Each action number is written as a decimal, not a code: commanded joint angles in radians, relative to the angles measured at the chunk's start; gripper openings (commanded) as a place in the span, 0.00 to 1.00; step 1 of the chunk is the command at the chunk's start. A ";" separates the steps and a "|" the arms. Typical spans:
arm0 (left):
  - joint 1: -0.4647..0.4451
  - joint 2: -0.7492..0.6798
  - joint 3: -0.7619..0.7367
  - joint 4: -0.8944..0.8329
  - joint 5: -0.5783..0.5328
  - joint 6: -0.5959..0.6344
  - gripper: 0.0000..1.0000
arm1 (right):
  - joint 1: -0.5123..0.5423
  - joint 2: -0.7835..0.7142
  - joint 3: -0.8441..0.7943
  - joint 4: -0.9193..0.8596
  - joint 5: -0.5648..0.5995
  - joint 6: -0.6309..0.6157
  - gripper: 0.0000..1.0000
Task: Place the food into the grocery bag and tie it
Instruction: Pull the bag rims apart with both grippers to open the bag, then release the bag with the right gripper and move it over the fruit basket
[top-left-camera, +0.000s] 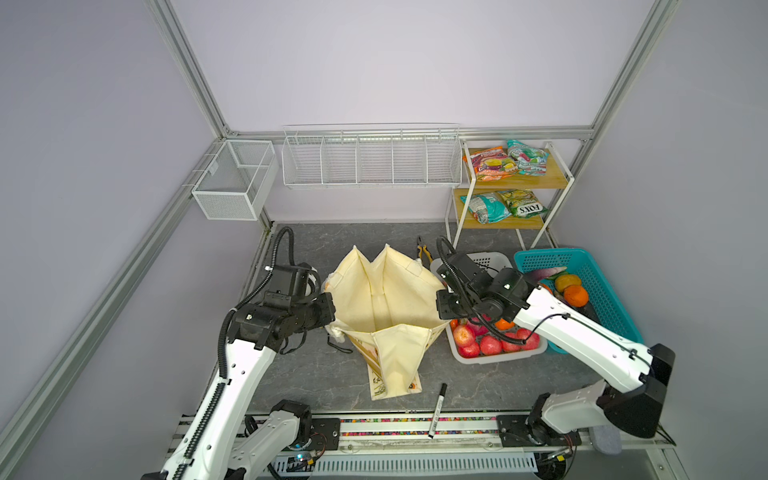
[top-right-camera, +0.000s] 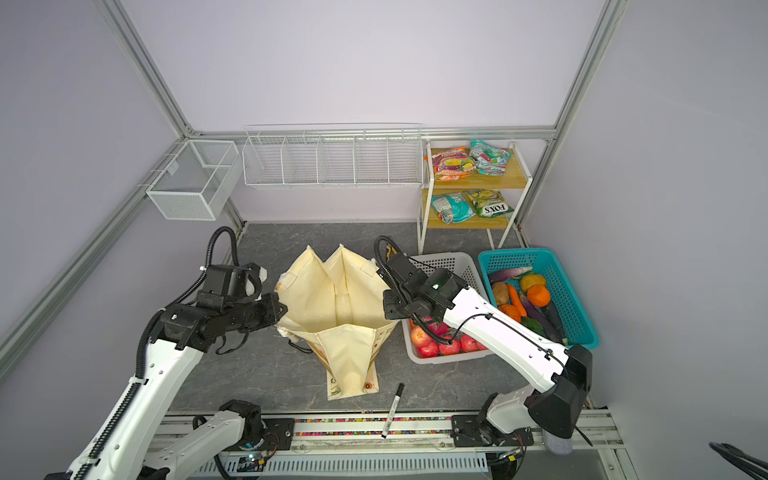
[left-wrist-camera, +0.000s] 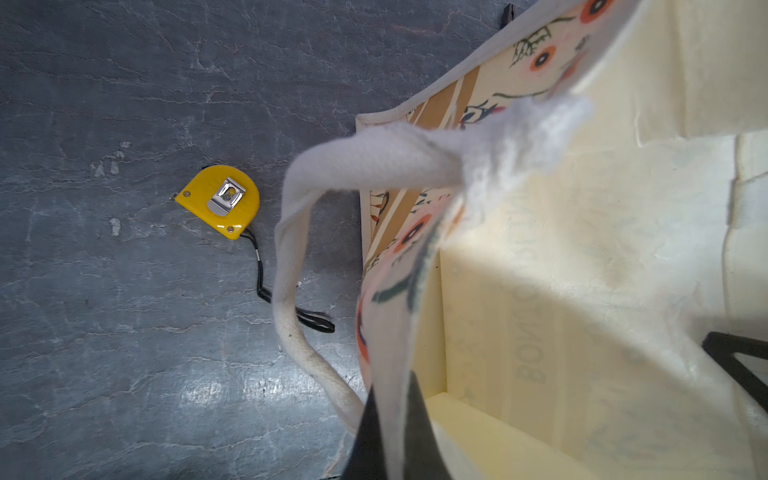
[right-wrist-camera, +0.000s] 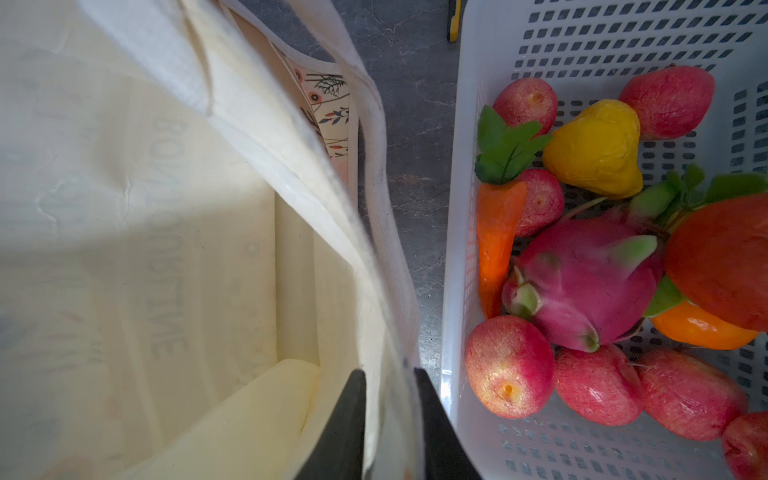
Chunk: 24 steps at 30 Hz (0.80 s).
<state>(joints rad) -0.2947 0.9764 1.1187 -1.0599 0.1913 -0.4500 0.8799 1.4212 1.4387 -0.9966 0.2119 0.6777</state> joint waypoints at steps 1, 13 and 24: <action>0.000 0.014 0.035 0.010 0.002 0.058 0.00 | 0.006 0.001 0.002 -0.004 -0.013 -0.025 0.28; 0.000 0.042 0.052 0.011 0.024 0.092 0.00 | 0.024 0.004 0.077 0.061 0.000 -0.067 0.73; 0.000 0.076 0.066 0.007 0.038 0.129 0.00 | 0.024 -0.140 0.164 -0.074 0.188 -0.049 0.98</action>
<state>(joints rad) -0.2947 1.0500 1.1488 -1.0592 0.2260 -0.3542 0.8986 1.3476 1.5753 -0.9932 0.3058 0.6140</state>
